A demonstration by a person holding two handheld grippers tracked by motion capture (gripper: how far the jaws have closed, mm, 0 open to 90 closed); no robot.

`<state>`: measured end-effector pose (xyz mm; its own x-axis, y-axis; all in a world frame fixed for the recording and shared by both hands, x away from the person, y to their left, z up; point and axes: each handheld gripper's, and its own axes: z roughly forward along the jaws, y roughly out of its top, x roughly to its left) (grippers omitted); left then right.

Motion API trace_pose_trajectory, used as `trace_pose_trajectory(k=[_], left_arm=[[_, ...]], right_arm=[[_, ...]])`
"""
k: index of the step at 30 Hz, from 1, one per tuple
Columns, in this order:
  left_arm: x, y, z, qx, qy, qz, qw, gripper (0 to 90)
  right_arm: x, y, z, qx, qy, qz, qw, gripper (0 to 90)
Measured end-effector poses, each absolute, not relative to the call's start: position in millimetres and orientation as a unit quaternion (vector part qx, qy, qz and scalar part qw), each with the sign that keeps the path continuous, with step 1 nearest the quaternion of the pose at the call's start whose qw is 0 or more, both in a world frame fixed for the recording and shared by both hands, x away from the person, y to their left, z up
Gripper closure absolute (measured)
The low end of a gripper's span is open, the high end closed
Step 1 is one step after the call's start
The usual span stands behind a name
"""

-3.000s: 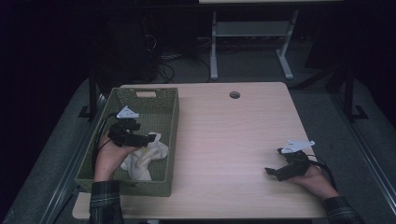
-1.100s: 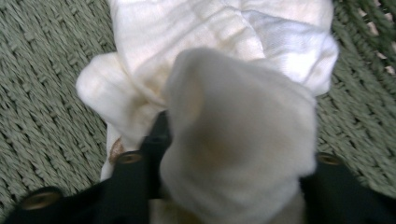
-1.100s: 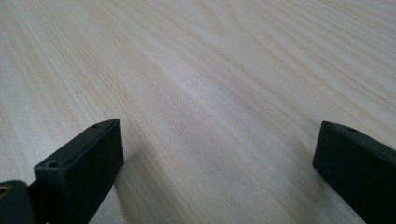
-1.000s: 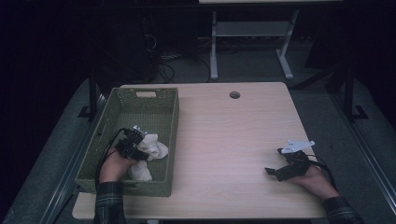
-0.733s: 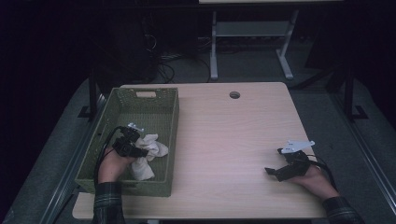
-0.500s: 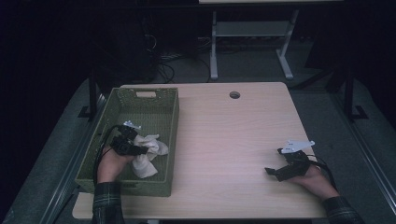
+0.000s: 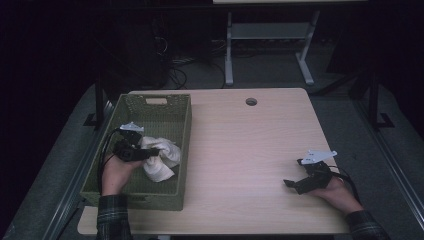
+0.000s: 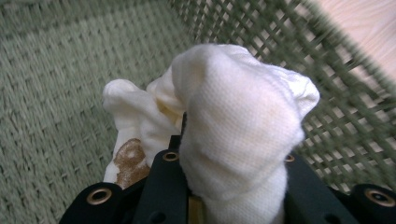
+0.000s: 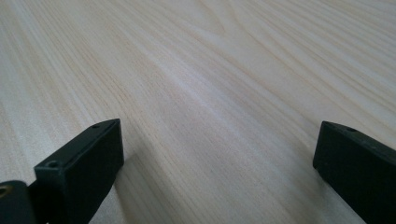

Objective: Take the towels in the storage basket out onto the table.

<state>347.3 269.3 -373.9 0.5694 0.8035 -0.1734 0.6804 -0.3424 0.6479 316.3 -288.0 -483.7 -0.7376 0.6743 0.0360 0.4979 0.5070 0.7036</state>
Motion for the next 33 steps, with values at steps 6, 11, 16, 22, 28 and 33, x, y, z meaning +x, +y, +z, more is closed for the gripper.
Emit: trace_pose_trajectory(k=[6, 11, 16, 22, 28, 33], left_arm=[[343, 270, -355, 0.802, 0.446, 0.113, 0.382, 75.7], [339, 271, -342, 0.785, 0.442, 0.13, 0.414, 75.8], [335, 269, -326, 0.776, 0.429, 0.144, 0.439, 75.8], [333, 264, -309, 0.766, 0.413, 0.151, 0.47, 76.0], [334, 255, -303, 0.768, 0.402, 0.146, 0.477, 76.0], [335, 249, -299, 0.767, 0.394, 0.143, 0.486, 76.0]], right_arm=[[316, -288, -484, 0.341, 0.859, 0.361, 0.122, 1.3], [316, -288, -484, 0.341, 0.859, 0.361, 0.122, 1.3], [316, -288, -484, 0.341, 0.86, 0.36, 0.123, 1.3], [316, -288, -484, 0.342, 0.859, 0.361, 0.122, 1.3], [316, -288, -484, 0.342, 0.859, 0.361, 0.122, 1.4], [316, -288, -484, 0.342, 0.859, 0.361, 0.122, 1.3]])
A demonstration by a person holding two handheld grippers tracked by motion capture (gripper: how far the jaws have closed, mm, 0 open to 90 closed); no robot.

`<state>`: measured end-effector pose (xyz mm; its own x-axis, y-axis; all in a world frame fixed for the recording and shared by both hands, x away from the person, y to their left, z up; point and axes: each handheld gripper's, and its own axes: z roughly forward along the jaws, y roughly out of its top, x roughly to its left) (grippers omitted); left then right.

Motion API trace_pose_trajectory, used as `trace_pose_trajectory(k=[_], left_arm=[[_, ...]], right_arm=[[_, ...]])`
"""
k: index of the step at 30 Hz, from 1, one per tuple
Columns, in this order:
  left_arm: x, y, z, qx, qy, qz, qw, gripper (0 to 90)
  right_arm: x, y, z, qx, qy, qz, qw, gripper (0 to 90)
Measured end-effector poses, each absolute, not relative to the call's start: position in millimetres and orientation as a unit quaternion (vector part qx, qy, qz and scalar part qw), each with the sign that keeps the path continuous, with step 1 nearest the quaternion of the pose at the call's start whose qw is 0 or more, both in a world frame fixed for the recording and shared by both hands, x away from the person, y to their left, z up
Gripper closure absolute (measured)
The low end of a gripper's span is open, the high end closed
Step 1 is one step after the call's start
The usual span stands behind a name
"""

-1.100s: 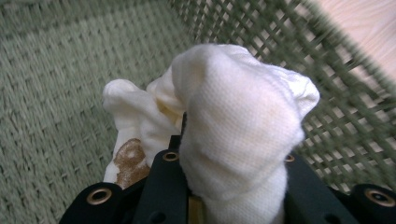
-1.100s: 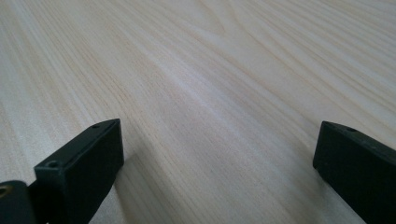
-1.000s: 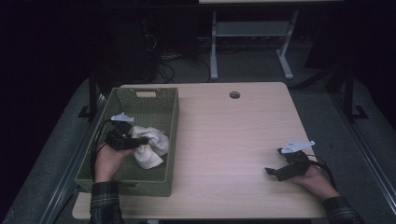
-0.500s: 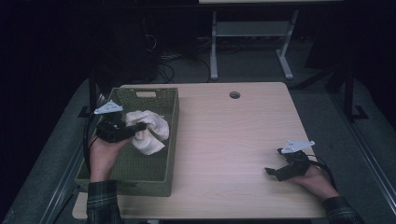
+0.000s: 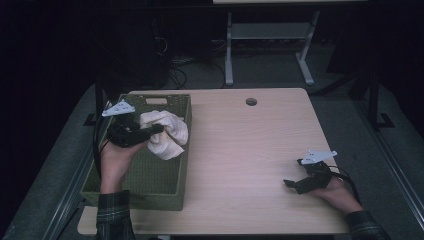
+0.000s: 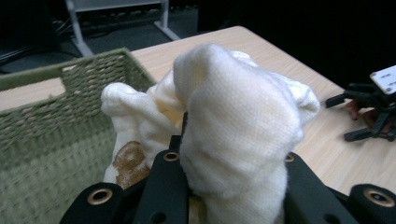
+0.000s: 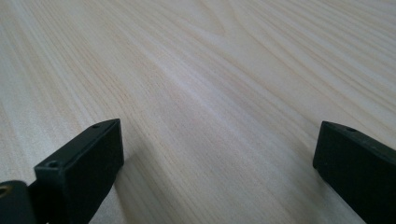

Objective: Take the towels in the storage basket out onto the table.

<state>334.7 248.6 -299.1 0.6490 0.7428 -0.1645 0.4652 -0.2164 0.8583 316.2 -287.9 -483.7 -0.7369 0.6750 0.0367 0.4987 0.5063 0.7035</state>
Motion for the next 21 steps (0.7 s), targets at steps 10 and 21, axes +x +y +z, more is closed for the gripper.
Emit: trace_pose_trajectory(k=[10, 21], left_arm=[[336, 225, -288, 0.772, 0.368, 0.138, 0.5, 76.0], [339, 188, -279, 0.783, 0.331, 0.123, 0.511, 76.2]], right_arm=[[316, -288, -484, 0.341, 0.859, 0.361, 0.122, 1.3], [316, -288, -484, 0.341, 0.859, 0.361, 0.122, 1.4]])
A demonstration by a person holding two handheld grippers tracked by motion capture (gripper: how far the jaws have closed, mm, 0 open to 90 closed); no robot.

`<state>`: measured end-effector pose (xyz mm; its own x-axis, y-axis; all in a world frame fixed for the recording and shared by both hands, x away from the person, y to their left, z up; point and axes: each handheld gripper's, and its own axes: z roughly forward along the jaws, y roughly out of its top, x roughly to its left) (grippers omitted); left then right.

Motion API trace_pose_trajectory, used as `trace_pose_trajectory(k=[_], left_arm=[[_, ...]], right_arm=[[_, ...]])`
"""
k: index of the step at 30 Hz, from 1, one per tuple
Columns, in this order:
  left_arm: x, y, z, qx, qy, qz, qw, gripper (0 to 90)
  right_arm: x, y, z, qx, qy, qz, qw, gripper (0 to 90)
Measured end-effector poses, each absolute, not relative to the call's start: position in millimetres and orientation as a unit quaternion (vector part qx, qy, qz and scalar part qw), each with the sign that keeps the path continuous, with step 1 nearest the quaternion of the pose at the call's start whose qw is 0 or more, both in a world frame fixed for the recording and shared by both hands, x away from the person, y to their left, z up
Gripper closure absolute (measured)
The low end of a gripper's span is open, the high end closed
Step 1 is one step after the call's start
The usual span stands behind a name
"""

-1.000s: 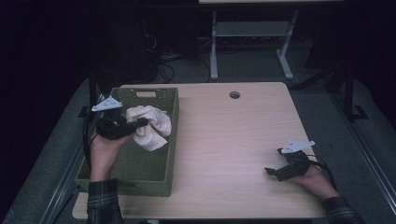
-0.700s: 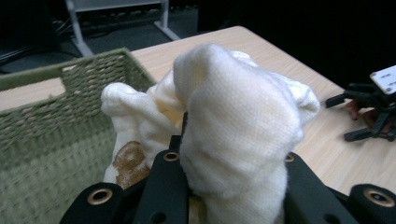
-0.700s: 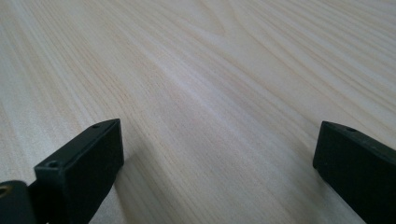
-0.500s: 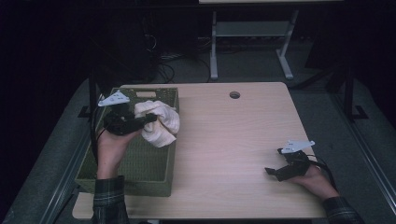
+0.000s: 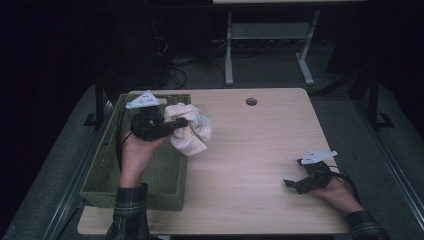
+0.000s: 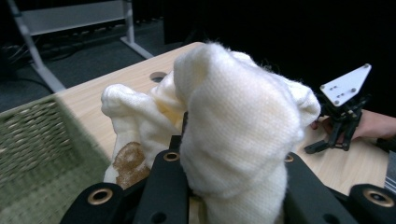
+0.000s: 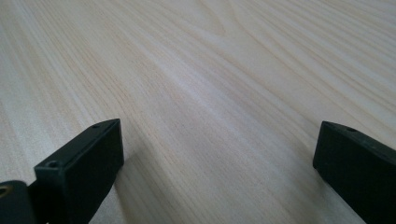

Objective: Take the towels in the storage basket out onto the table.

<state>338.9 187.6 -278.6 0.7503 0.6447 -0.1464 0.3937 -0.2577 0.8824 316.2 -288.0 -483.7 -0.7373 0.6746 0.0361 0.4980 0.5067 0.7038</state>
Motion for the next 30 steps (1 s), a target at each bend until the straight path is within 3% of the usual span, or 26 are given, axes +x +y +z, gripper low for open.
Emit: trace_pose_trajectory(k=[30], left_arm=[[348, 98, -303, 0.82, 0.276, 0.06, 0.498, 76.3]], right_arm=[[316, -288, -484, 0.341, 0.859, 0.361, 0.122, 1.3]])
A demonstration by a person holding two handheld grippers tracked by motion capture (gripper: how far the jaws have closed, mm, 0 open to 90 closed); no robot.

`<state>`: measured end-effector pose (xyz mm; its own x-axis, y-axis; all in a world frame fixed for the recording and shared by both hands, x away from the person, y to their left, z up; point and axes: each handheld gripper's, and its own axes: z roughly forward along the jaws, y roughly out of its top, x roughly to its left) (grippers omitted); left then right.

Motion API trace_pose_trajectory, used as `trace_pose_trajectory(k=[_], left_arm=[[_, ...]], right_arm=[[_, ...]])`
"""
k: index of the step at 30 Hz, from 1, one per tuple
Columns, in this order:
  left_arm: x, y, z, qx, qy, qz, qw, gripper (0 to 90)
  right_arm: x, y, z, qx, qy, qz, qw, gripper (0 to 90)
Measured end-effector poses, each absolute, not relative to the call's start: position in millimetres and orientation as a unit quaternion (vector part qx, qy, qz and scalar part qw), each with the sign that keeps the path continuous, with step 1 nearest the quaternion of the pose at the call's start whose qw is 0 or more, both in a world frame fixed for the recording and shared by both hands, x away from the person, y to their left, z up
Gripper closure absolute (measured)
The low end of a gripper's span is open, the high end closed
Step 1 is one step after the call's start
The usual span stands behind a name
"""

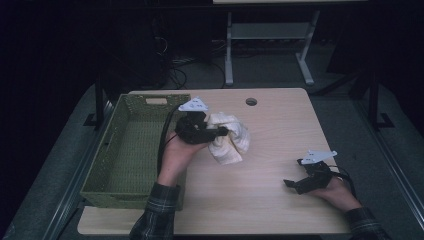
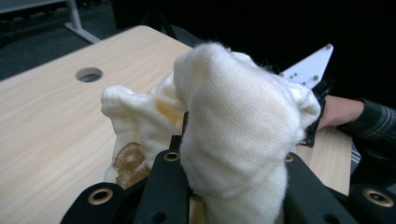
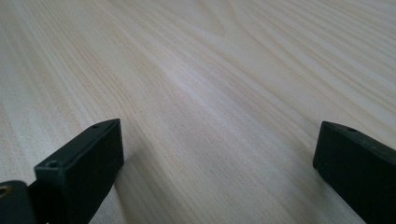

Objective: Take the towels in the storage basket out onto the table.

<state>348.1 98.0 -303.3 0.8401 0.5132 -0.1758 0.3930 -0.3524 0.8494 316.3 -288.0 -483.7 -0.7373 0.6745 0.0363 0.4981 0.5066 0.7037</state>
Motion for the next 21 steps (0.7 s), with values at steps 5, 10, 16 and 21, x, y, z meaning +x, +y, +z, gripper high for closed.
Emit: trace_pose_trajectory(k=[5, 10, 16, 21], left_arm=[[349, 80, -313, 0.829, 0.266, 0.052, 0.488, 76.3], [349, 68, -323, 0.836, 0.256, 0.046, 0.484, 76.4], [348, 55, -335, 0.837, 0.253, 0.048, 0.483, 76.5], [350, 50, -341, 0.837, 0.254, 0.047, 0.483, 76.5]], right_arm=[[317, -288, -484, 0.341, 0.859, 0.361, 0.121, 1.3], [317, -288, -484, 0.341, 0.859, 0.361, 0.12, 1.3], [317, -288, -484, 0.341, 0.859, 0.361, 0.12, 1.3], [317, -288, -484, 0.341, 0.859, 0.361, 0.12, 1.3]])
